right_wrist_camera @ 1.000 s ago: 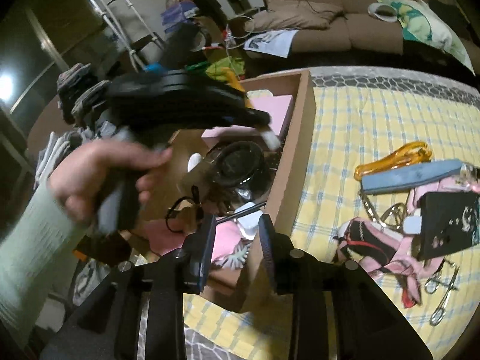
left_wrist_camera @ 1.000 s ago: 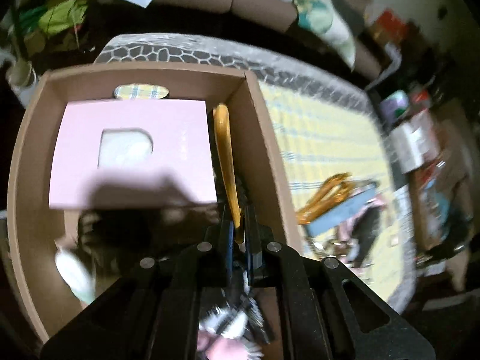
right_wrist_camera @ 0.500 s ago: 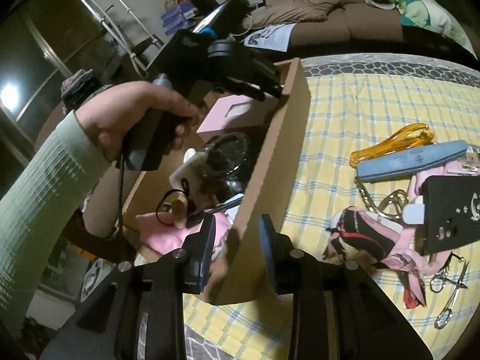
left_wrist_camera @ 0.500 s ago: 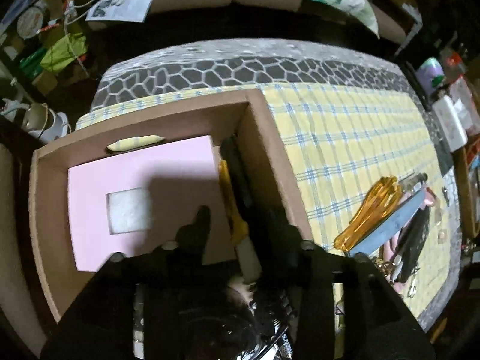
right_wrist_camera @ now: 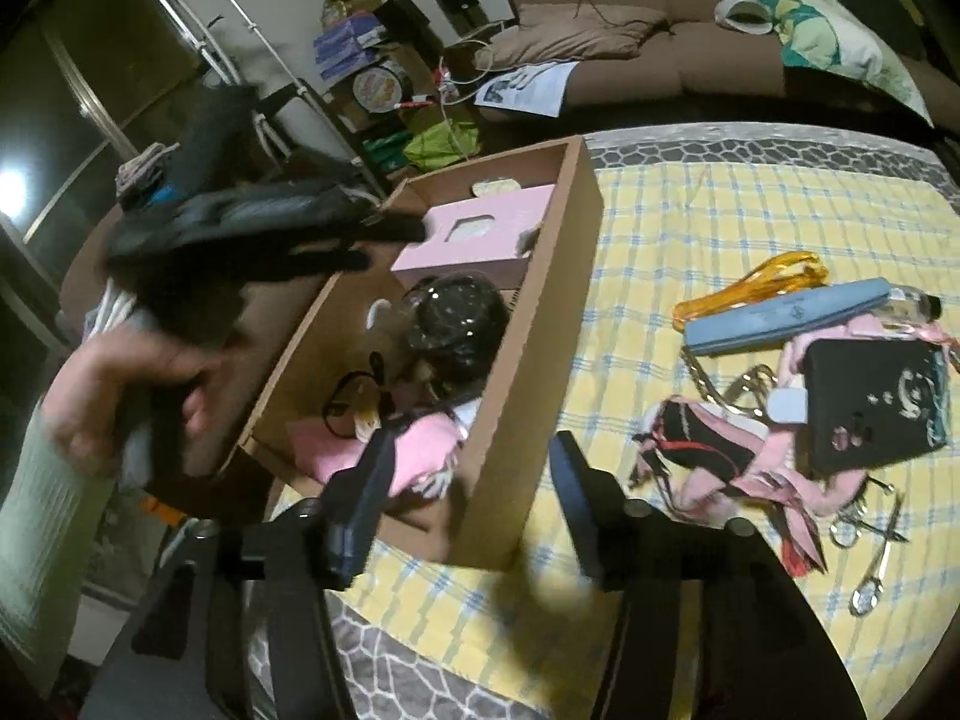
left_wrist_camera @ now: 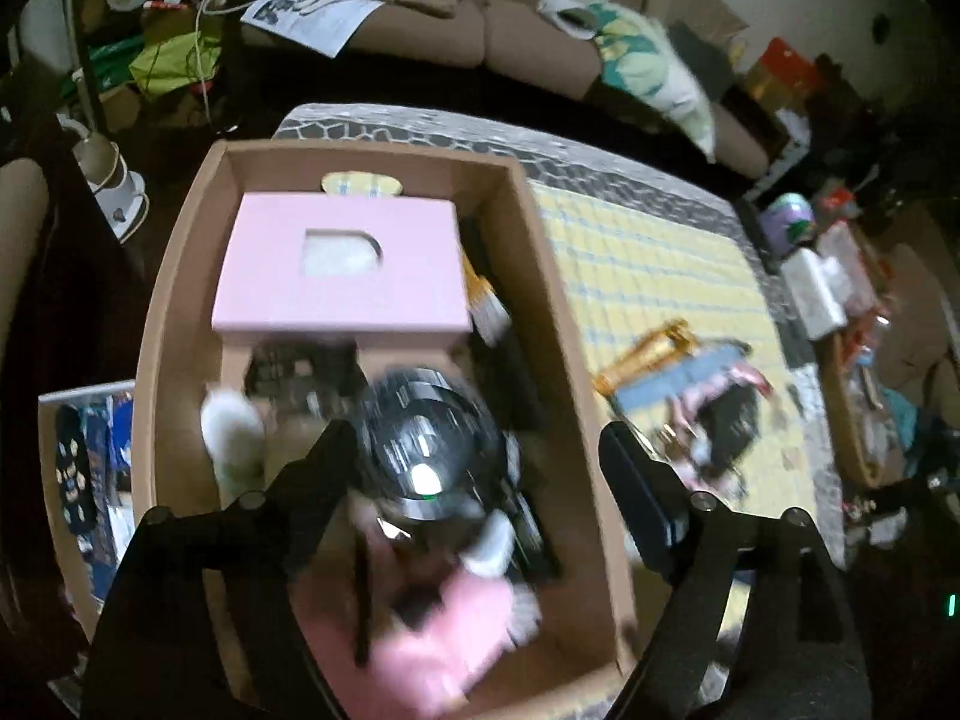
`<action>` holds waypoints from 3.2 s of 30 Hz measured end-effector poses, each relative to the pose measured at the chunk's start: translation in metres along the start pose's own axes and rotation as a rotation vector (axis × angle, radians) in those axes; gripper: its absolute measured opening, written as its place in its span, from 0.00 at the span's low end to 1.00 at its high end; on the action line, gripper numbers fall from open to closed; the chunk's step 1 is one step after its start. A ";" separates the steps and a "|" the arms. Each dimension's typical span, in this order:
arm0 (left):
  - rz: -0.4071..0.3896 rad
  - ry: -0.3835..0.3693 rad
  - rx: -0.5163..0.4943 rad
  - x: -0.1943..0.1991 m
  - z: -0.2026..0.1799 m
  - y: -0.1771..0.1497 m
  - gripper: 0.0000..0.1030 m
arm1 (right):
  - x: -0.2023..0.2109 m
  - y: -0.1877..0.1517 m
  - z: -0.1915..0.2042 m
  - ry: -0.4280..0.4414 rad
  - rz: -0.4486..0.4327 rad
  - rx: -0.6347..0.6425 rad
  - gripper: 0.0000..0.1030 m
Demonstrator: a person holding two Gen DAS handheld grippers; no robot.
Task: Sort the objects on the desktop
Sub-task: 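Withdraw the left gripper from the box back over the bed, then grasp the black phone case on the bed with the right gripper, then lift the black phone case with the right gripper and carry it toward the box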
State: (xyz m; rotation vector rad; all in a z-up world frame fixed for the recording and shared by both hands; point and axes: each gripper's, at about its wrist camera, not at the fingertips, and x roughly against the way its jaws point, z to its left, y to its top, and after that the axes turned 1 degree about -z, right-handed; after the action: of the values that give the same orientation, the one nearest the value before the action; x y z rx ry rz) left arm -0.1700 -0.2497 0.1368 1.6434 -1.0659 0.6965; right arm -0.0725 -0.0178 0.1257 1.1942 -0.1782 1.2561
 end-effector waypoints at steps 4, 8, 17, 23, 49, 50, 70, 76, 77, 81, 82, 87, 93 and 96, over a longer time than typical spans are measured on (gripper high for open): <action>-0.043 -0.034 -0.036 0.032 -0.023 -0.042 1.00 | 0.017 -0.009 -0.002 -0.032 -0.006 -0.008 0.65; -0.091 -0.036 -0.098 0.052 -0.057 -0.074 1.00 | 0.041 -0.020 -0.010 -0.079 -0.020 -0.014 0.71; -0.120 -0.099 -0.263 0.054 -0.158 -0.135 1.00 | 0.091 -0.054 -0.057 -0.172 -0.036 -0.060 0.89; -0.096 -0.101 -0.298 0.024 -0.197 -0.158 1.00 | 0.114 -0.074 -0.110 -0.246 -0.031 -0.134 0.90; -0.115 0.036 -0.375 -0.120 -0.251 -0.103 0.95 | 0.092 -0.043 -0.262 -0.263 -0.155 -0.253 0.90; -0.110 0.043 -0.382 -0.126 -0.253 -0.101 0.94 | 0.088 -0.040 -0.267 -0.255 -0.161 -0.263 0.90; -0.110 -0.052 -0.303 -0.134 -0.234 -0.092 0.79 | 0.068 -0.032 -0.261 -0.153 -0.110 -0.240 0.55; -0.196 -0.075 -0.321 -0.067 -0.231 -0.093 0.79 | 0.101 -0.031 -0.216 -0.119 -0.174 -0.213 0.55; -0.206 -0.082 -0.316 -0.056 -0.227 -0.092 0.79 | 0.106 -0.030 -0.208 -0.103 -0.186 -0.214 0.55; -0.249 -0.108 -0.300 -0.012 -0.215 -0.088 0.79 | 0.127 -0.022 -0.172 -0.045 -0.223 -0.203 0.55; -0.265 -0.111 -0.300 0.000 -0.211 -0.088 0.79 | 0.132 -0.018 -0.160 -0.037 -0.232 -0.188 0.55; -0.336 -0.104 -0.278 0.058 -0.180 -0.086 0.79 | 0.141 0.007 -0.099 -0.016 -0.248 -0.108 0.55; -0.374 -0.125 -0.230 0.105 -0.119 -0.076 0.78 | 0.112 0.036 -0.037 0.111 -0.225 -0.078 0.54; -0.391 -0.074 -0.217 0.112 -0.087 -0.065 0.78 | 0.075 0.056 0.002 0.095 -0.185 -0.014 0.54</action>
State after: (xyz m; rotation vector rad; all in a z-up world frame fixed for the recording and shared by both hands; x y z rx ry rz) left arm -0.0579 -0.1962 0.2303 1.6322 -0.8051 0.2557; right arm -0.0873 0.0190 0.2101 1.1103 -0.0063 1.1445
